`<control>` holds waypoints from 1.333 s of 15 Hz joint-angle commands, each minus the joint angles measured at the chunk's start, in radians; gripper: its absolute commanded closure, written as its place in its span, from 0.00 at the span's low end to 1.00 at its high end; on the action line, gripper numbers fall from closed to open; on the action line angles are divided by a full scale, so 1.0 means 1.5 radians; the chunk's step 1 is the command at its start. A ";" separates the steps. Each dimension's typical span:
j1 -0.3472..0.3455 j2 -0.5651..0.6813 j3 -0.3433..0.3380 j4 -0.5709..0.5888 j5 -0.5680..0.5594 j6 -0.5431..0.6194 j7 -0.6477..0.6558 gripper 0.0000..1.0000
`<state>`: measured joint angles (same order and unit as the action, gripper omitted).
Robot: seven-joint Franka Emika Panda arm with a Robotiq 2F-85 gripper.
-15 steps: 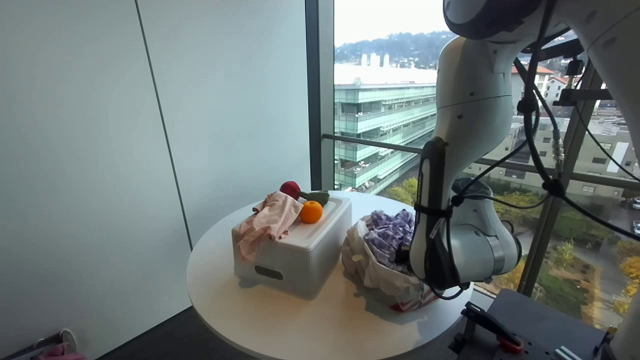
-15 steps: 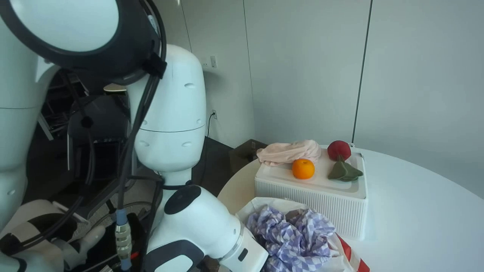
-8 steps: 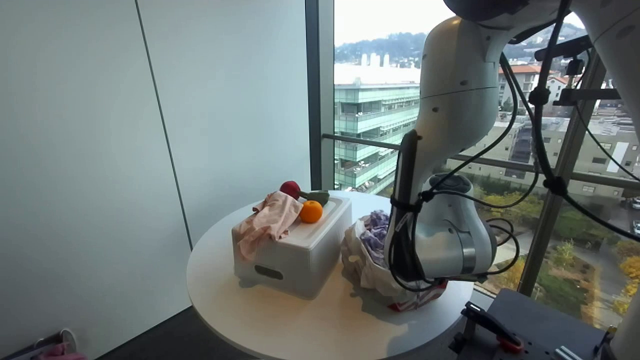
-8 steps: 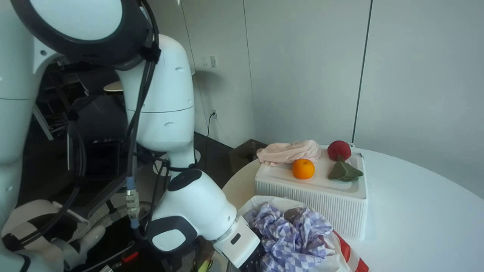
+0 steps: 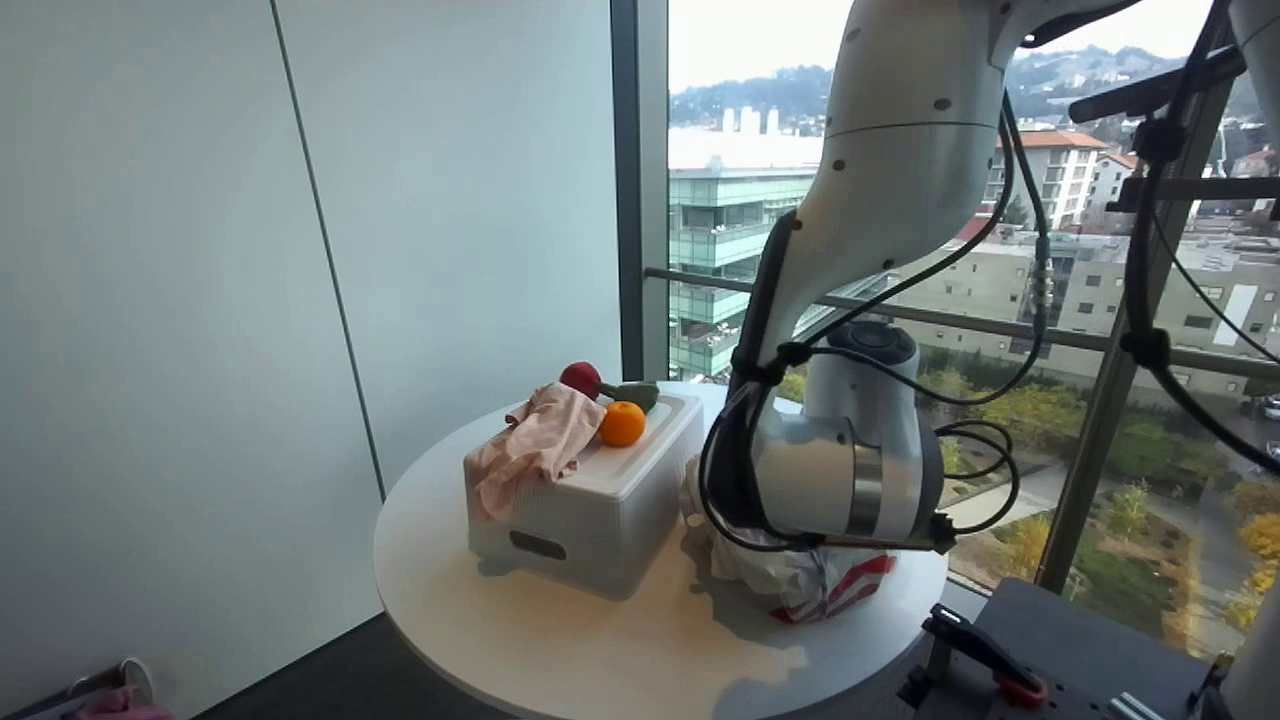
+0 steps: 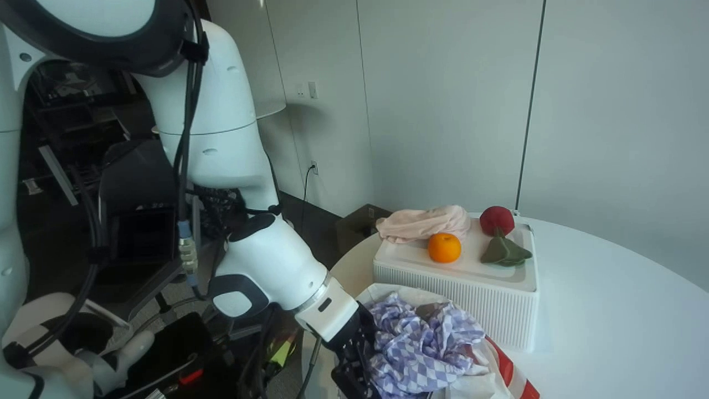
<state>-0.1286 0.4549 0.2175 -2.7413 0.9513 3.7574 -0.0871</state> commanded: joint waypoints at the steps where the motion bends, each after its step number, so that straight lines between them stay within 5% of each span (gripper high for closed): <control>1: -0.038 -0.069 0.097 -0.008 0.057 -0.004 -0.068 0.00; 4: -0.052 -0.113 0.172 -0.006 0.145 -0.035 -0.102 0.00; 7: -0.036 -0.143 0.213 -0.007 0.322 -0.059 -0.171 0.00; 13: -0.031 -0.175 0.313 -0.001 0.660 0.009 -0.340 0.00; 19: 0.032 -0.324 0.391 -0.006 0.933 0.161 -0.399 0.00; 20: 0.107 -0.356 0.339 -0.005 0.962 0.185 -0.409 0.00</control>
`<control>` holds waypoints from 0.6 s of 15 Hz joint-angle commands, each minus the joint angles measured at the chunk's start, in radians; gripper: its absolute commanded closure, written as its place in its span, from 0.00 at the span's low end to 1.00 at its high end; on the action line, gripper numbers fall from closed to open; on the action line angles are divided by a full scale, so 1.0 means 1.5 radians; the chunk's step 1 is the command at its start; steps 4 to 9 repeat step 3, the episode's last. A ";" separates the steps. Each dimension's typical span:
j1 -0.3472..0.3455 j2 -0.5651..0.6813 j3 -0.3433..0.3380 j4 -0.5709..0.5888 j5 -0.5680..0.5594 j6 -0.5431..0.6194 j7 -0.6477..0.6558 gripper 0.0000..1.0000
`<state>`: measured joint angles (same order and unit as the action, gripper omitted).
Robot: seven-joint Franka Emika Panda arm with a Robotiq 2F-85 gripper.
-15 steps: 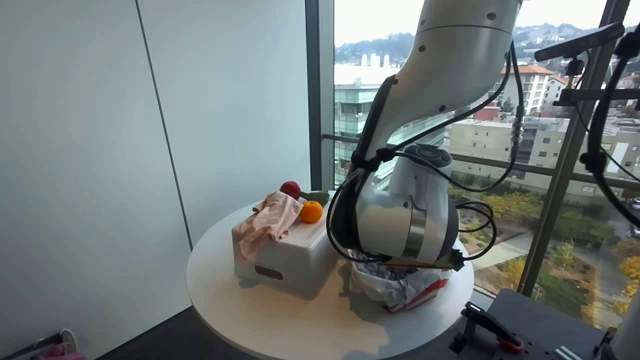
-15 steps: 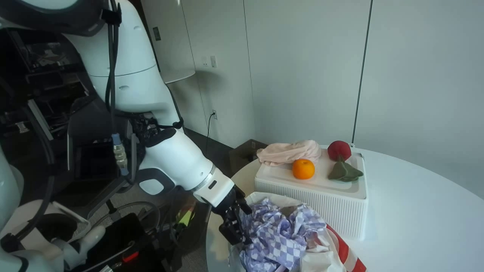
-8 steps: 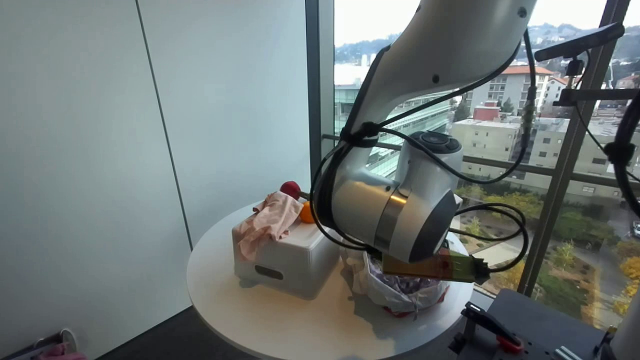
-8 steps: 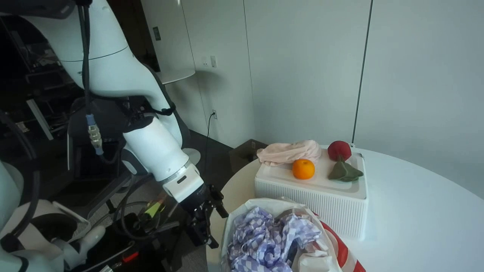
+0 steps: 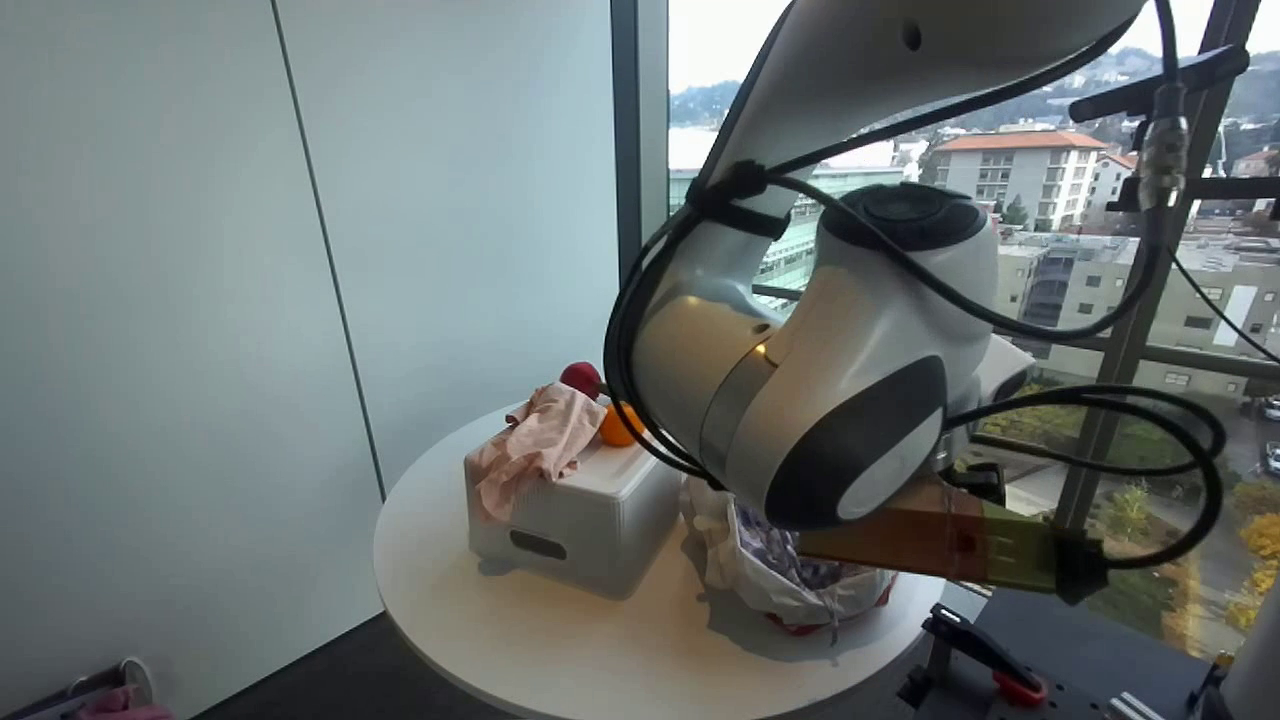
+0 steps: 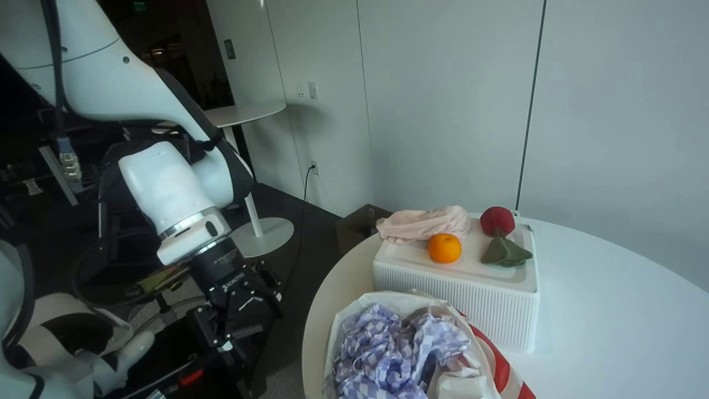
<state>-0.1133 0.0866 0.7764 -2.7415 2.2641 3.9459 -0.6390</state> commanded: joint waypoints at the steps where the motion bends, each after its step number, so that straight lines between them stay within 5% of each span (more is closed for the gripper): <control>1: 0.125 -0.139 -0.037 -0.009 0.108 0.083 -0.046 0.00; 3: 0.193 -0.175 -0.064 -0.002 0.129 0.124 -0.068 0.00; 9: 0.193 -0.175 -0.064 -0.002 0.129 0.124 -0.068 0.00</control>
